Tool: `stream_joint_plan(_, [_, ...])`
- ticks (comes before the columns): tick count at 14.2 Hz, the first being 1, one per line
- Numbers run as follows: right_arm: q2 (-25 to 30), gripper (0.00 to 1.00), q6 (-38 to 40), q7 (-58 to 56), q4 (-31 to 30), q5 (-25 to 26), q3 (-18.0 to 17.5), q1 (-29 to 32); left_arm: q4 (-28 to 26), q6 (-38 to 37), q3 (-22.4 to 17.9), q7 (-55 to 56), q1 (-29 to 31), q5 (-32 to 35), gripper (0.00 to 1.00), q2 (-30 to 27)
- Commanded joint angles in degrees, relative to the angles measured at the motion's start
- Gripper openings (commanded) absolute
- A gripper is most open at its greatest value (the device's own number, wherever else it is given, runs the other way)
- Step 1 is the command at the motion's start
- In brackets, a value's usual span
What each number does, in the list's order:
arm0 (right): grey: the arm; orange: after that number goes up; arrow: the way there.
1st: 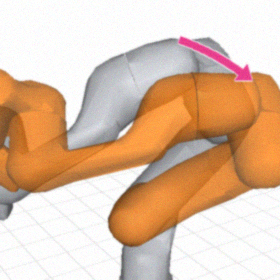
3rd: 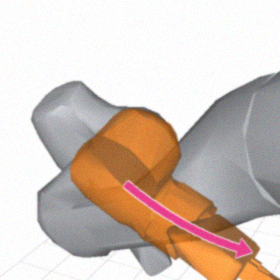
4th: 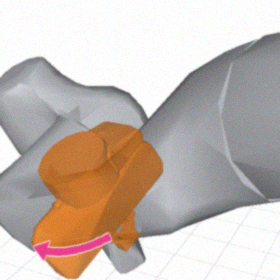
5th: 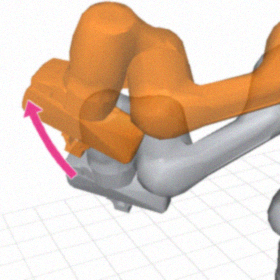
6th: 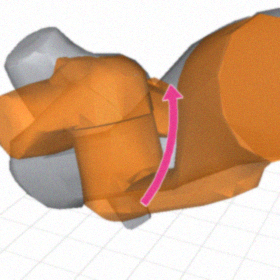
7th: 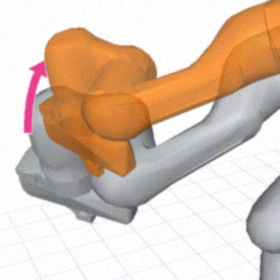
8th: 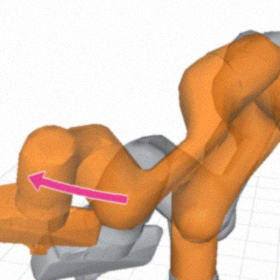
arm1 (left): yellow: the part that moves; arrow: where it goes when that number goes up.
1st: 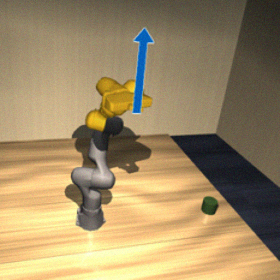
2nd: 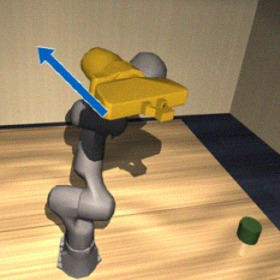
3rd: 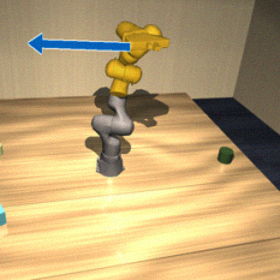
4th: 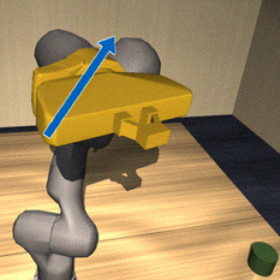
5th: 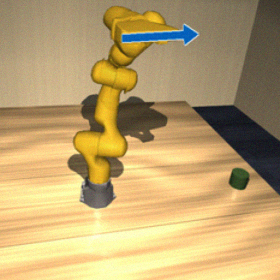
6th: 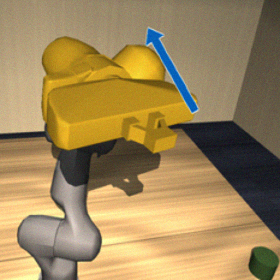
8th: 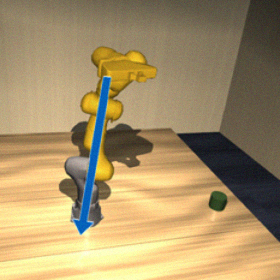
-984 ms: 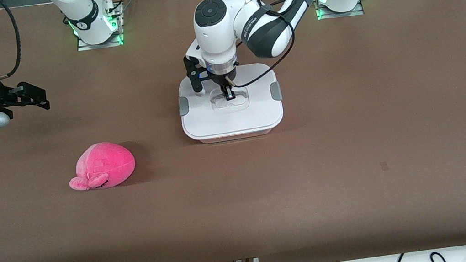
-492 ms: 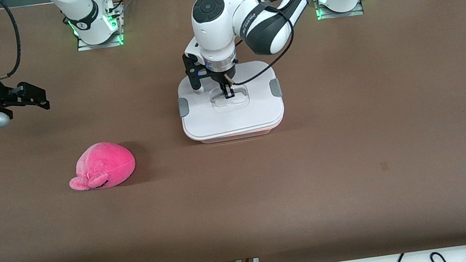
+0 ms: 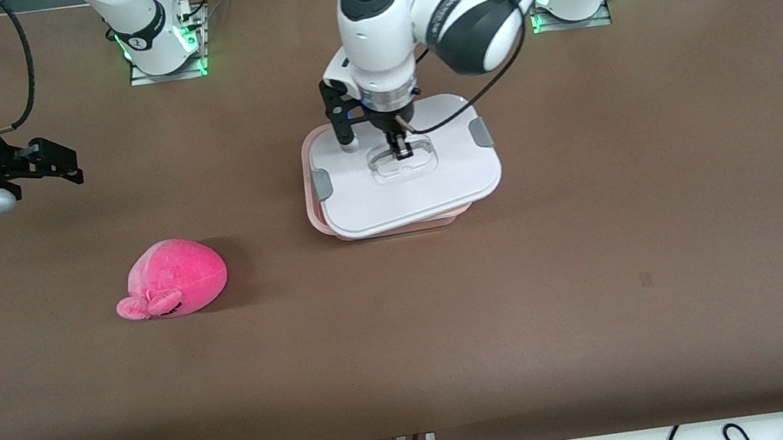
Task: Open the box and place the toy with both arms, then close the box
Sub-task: 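Lift the lid off with the left gripper while the right gripper reaches the toy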
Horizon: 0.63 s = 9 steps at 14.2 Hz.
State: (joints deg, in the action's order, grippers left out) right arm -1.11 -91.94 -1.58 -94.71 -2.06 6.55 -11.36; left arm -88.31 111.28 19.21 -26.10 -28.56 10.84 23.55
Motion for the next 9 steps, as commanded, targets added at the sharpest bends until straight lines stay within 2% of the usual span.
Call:
stream_joint_plan(1, [-1.9, 1.00, -0.9, -0.7, 2.1, 0.0, -0.1, 0.1, -0.6, -5.9, 0.7, -7.5, 6.8, -4.4, 0.00, -5.3])
stream_joint_plan(3, [-2.7, 1.00, -2.7, -0.6, 1.7, -1.4, 0.0, 0.2, 0.2, -10.3, 0.8, -11.4, 12.4, -5.8, 0.00, -6.9])
stream_joint_plan(7, [-7.6, 1.00, -2.8, -0.7, 2.1, -0.4, 0.0, 0.3, 9.0, -20.5, 0.1, -25.1, 21.1, -5.4, 0.00, -3.4])
stream_joint_plan(9, [-10.0, 1.00, -3.2, -0.7, 2.9, -0.1, 0.0, 0.5, 11.3, -23.3, 0.1, -34.1, 26.6, -5.0, 0.00, -2.3])
